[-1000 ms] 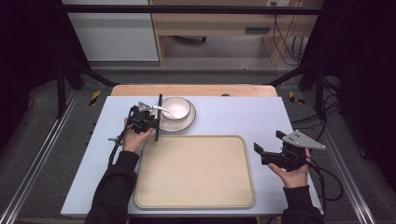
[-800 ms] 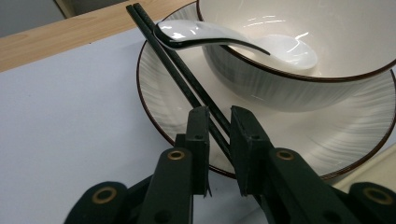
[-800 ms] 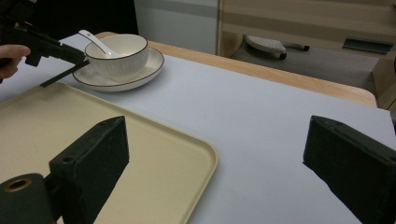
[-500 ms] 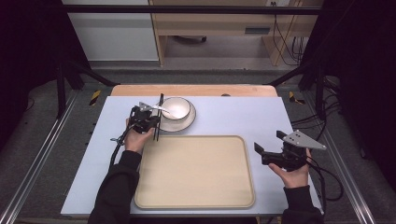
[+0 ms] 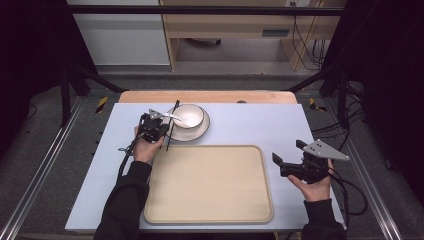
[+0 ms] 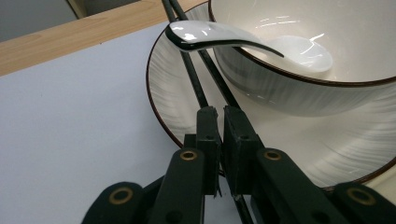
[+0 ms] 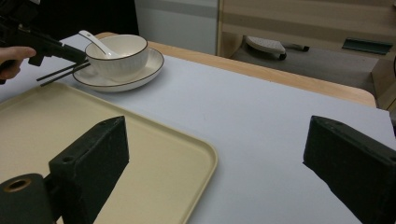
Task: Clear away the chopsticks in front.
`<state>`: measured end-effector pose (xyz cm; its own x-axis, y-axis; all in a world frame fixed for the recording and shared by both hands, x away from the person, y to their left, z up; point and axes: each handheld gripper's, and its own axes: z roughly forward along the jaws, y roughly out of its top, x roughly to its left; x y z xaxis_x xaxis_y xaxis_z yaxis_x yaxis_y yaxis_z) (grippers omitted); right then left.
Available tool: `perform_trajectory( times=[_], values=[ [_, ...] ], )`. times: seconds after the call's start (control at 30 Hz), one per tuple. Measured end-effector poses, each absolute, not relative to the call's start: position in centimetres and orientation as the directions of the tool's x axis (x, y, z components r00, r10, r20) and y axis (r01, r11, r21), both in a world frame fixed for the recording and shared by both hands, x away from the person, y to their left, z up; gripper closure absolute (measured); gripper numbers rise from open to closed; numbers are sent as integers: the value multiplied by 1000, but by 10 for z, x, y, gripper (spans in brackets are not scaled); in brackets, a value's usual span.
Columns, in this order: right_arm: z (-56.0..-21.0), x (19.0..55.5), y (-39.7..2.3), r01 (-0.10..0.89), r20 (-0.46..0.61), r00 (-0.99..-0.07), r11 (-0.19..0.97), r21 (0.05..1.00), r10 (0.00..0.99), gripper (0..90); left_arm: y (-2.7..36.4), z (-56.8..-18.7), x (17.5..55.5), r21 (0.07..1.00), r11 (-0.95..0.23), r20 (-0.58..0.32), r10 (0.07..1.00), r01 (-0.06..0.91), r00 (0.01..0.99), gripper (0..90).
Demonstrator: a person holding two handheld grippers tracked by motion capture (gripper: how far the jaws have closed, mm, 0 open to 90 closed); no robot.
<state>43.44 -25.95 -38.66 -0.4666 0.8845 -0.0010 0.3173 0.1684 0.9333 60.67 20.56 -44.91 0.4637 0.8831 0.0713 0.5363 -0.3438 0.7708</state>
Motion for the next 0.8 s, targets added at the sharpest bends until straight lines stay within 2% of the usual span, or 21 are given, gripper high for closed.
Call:
perform_trajectory(
  times=[0.17, 0.27, 0.8],
  values=[
    [-387, 435, -259, 319, 0, -467, 168, 933, 884, 68, 202, -447, 613, 774, -330, 60, 888, 541, 456, 811],
    [-387, 435, -259, 321, -1, -465, 169, 932, 885, 66, 197, -448, 617, 756, -350, 84, 890, 552, 448, 806],
    [-386, 434, -262, 318, 4, -462, 161, 934, 887, 67, 201, -452, 621, 755, -308, 67, 915, 579, 398, 839]
  ],
)
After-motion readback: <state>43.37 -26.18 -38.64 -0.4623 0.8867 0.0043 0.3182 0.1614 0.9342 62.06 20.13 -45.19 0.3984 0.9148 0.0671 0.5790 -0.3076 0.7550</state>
